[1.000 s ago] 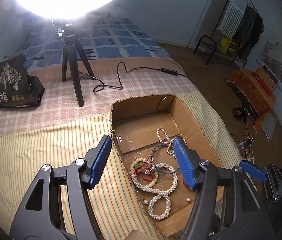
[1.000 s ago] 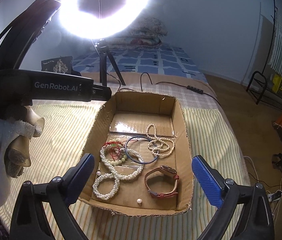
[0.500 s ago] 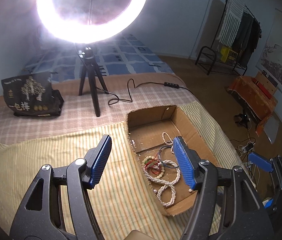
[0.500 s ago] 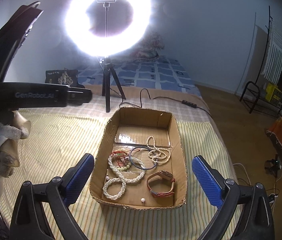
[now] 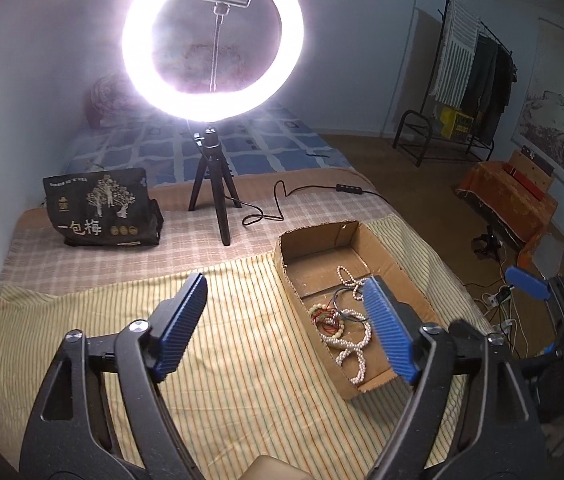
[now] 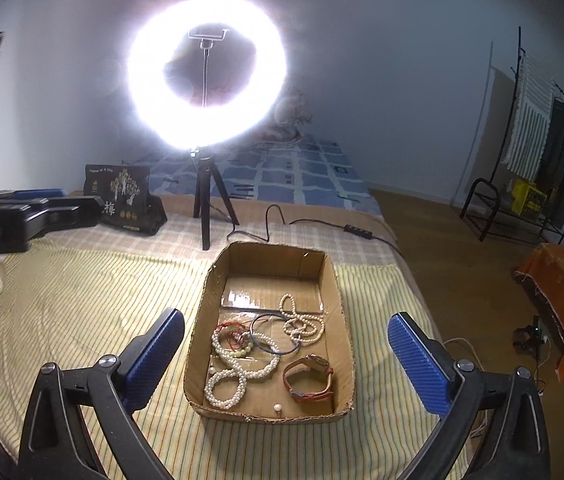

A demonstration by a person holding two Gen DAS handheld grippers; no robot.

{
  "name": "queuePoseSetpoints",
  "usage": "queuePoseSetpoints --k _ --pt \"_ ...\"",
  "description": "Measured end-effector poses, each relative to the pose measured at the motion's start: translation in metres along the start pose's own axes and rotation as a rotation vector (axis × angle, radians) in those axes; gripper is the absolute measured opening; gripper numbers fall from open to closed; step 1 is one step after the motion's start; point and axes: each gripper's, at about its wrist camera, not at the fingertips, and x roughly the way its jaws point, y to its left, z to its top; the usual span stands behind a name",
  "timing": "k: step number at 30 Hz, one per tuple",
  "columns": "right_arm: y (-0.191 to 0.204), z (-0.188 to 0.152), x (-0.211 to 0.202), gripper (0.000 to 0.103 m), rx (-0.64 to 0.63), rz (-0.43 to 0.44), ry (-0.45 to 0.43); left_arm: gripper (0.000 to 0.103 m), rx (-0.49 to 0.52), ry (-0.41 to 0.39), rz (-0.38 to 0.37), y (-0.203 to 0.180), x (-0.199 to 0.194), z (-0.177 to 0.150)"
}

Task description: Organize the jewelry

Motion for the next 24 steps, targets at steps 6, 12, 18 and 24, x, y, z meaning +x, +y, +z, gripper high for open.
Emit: queuePoseSetpoints --k 6,12,18,24 --pt "-0.001 0.000 -0.006 0.103 0.008 -0.024 -0.020 0.085 0.020 0.013 0.010 0.001 -0.012 -0.015" --pt "-0.005 0.000 -0.014 0.103 0.022 -0.032 -0.039 0.085 0.027 0.048 0.018 0.001 -0.018 -0.031" --pt "-0.005 0.000 -0.018 0.103 0.028 -0.038 -0.054 0.086 0.068 0.048 0.025 -0.008 -0.026 -0.040" --pt "-0.005 0.000 -0.022 0.103 0.034 -0.047 -0.066 0.101 0.098 -0.010 0.066 -0.012 -0.039 -0.040"
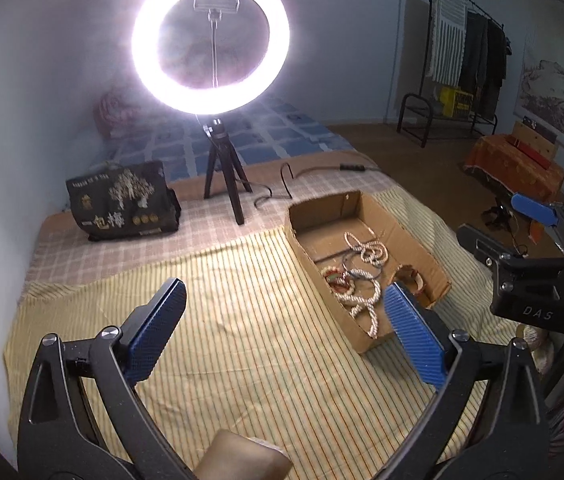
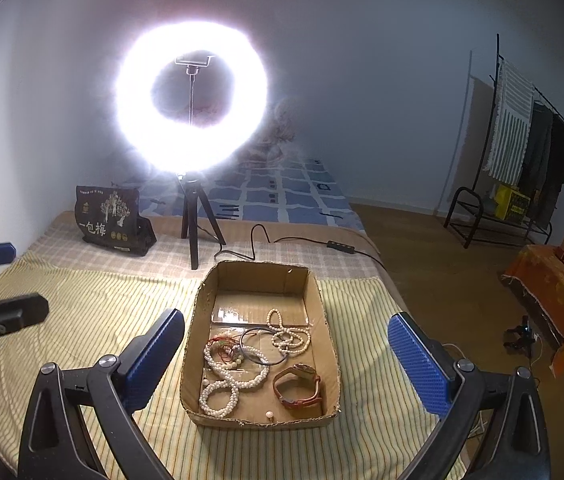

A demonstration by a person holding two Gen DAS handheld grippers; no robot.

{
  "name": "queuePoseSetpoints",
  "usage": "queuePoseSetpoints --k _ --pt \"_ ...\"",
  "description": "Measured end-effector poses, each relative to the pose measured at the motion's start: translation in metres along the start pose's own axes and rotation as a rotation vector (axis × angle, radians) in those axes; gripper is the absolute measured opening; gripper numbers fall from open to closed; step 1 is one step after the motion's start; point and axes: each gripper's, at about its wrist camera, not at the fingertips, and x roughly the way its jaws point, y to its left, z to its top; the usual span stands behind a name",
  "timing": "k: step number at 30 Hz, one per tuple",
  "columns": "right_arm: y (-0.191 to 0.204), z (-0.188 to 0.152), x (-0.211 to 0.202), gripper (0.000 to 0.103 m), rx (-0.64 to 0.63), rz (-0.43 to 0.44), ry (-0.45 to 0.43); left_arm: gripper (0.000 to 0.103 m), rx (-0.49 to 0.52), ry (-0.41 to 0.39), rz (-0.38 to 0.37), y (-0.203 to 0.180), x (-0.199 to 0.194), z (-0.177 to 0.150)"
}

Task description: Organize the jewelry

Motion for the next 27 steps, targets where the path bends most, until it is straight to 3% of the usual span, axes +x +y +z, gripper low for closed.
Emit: queuePoseSetpoints --k 14,27 --pt "0.0008 -0.0008 0.0022 0.103 -0.004 0.000 0.004 0.103 -0.006 -0.045 0.057 0.0056 -0.0101 0.0029" --pt "0.0005 -0.0023 0.0070 0.103 -0.003 -0.004 0.016 0.103 -0.002 -0.029 0.049 0.0036 -0.0068 0.0017"
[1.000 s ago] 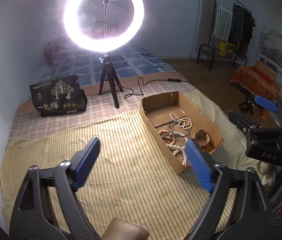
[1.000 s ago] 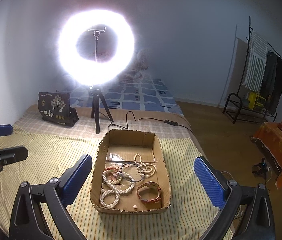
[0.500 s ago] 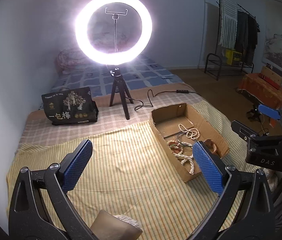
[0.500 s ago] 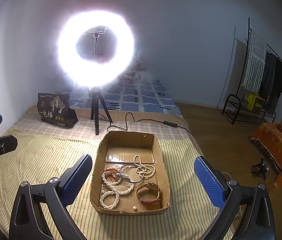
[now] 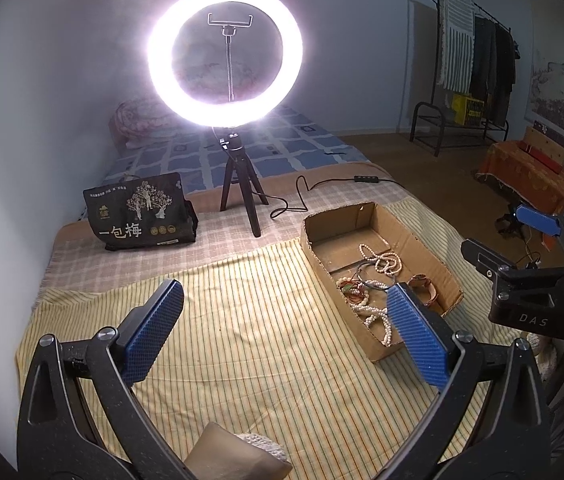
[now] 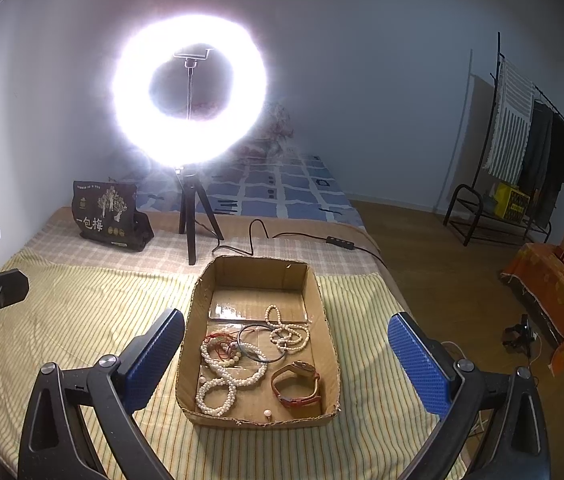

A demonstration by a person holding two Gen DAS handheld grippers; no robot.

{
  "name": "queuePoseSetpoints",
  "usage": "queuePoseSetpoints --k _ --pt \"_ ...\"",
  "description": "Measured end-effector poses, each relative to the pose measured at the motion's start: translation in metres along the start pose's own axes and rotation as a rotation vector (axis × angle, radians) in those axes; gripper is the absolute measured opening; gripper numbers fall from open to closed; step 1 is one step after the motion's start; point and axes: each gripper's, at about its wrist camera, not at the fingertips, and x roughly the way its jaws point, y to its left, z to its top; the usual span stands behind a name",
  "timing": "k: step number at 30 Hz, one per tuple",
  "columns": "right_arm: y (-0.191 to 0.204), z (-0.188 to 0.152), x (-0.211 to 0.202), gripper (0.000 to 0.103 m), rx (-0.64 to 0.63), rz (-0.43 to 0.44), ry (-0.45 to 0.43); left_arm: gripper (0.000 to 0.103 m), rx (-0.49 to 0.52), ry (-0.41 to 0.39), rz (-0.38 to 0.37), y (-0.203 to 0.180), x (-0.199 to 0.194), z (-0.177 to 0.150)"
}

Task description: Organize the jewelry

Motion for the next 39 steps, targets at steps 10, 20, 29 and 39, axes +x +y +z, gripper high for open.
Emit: queuePoseSetpoints --k 10,20,29,39 --pt "-0.0006 0.0004 0.0000 0.103 -0.001 -0.002 0.000 0.103 -0.012 0.013 -0.014 0.0001 0.0020 -0.0007" --pt "-0.0009 -0.0005 -0.0003 0.103 -0.003 -0.001 0.000 0.103 -0.010 0.013 -0.017 -0.0012 0.0016 -0.0011" --pt "-0.0007 -0.0009 -0.0005 0.103 -0.001 -0.001 0.001 0.103 -0.012 0.014 -0.018 -0.0002 0.0015 -0.0005" --pt "0.0000 -0.0017 -0.0007 0.103 -0.003 -0.002 0.003 0.103 -0.011 0.012 -0.018 -0.0005 0.0003 -0.0001"
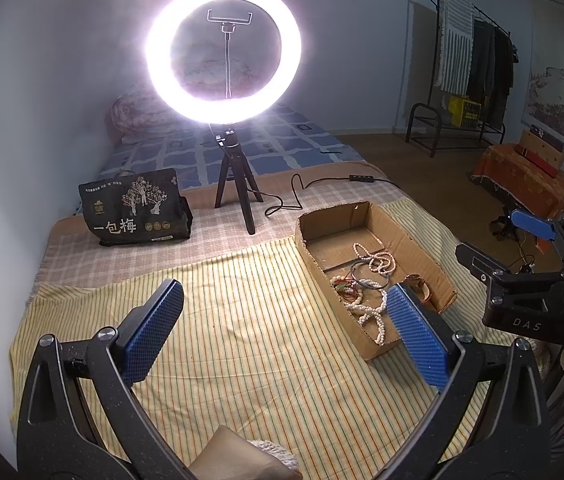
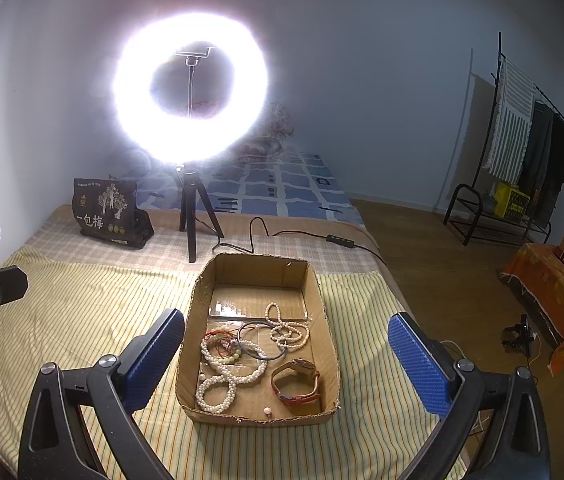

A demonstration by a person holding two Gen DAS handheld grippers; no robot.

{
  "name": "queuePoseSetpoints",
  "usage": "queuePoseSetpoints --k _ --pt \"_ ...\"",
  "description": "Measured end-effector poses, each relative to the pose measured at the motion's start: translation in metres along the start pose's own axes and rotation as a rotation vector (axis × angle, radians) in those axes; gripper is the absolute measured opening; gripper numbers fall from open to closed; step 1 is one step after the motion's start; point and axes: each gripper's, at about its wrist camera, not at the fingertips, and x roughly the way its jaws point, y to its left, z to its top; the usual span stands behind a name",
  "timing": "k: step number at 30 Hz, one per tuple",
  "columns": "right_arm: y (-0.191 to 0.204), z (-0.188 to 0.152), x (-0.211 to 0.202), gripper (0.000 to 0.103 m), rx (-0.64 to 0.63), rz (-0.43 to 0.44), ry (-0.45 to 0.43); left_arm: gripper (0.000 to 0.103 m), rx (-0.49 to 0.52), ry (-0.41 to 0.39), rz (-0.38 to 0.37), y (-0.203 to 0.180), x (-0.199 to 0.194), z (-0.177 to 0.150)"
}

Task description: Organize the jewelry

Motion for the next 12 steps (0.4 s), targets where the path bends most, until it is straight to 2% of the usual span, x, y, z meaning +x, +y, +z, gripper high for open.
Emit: queuePoseSetpoints --k 12 --pt "0.0009 -0.0041 -0.0011 0.103 -0.006 0.003 0.005 0.103 0.008 -0.033 0.023 -0.0005 -0.0034 -0.0005"
